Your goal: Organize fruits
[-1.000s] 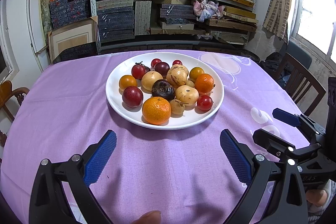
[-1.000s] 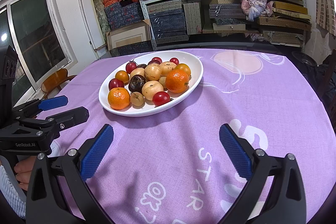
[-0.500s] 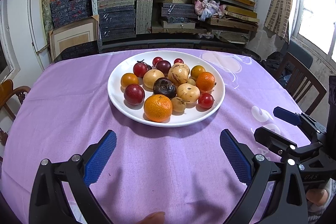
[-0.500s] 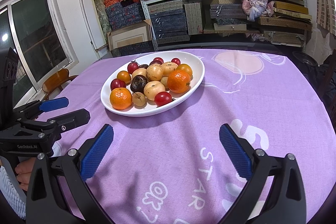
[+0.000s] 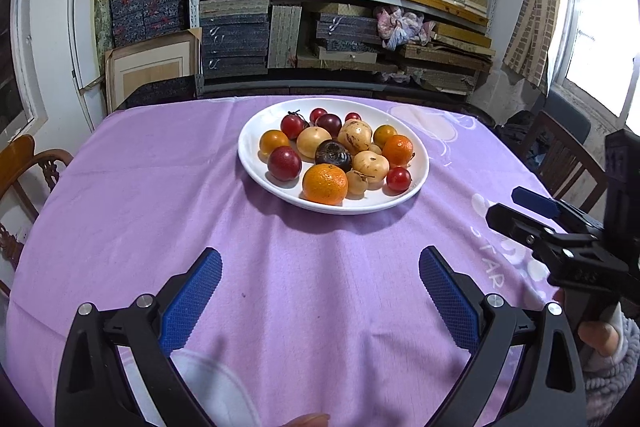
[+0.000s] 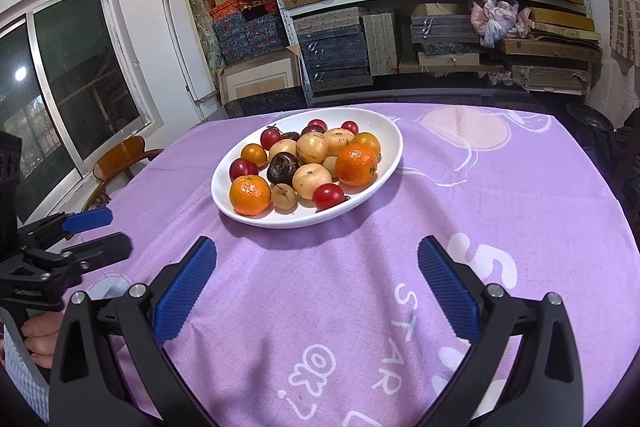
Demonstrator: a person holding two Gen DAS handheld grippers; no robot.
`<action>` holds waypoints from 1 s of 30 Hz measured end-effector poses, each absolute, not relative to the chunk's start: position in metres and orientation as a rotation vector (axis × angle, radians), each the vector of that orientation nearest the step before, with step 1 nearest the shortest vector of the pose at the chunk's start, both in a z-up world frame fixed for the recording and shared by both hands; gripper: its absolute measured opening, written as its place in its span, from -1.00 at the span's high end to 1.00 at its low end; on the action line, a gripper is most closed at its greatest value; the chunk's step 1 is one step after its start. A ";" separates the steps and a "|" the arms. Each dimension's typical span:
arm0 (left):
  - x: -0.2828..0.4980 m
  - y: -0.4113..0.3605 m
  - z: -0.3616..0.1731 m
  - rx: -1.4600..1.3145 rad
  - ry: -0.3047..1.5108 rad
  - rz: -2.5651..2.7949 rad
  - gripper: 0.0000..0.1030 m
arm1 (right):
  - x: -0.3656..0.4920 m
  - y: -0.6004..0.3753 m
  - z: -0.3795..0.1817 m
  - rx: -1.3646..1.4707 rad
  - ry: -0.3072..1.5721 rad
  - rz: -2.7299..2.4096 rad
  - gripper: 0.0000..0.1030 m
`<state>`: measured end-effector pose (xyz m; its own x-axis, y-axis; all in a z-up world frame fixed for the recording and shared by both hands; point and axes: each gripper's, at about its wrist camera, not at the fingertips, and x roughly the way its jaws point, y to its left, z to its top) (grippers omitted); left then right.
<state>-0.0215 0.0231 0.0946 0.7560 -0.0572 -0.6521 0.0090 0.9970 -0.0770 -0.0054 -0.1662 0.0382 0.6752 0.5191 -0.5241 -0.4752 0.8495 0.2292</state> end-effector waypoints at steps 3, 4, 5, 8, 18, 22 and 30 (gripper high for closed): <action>-0.031 0.029 0.097 -0.076 0.713 -0.018 -0.93 | -0.010 -0.164 0.041 0.077 0.605 0.564 -0.92; -0.033 0.031 0.097 -0.081 0.716 -0.013 -0.93 | -0.012 -0.164 0.041 0.080 0.604 0.563 -0.92; -0.034 0.032 0.097 -0.086 0.719 -0.008 -0.93 | -0.013 -0.163 0.042 0.083 0.604 0.564 -0.92; -0.035 0.038 0.098 -0.112 0.730 -0.005 -0.93 | -0.015 -0.162 0.043 0.094 0.601 0.562 -0.92; -0.047 0.043 0.111 -0.160 0.679 0.014 -0.93 | -0.014 -0.172 0.044 0.109 0.603 0.555 -0.92; -0.049 0.047 0.118 -0.175 0.670 0.009 -0.93 | -0.007 -0.182 0.045 0.127 0.606 0.553 -0.92; -0.052 0.043 0.115 -0.143 0.719 0.031 -0.93 | -0.007 -0.185 0.047 0.139 0.603 0.560 -0.92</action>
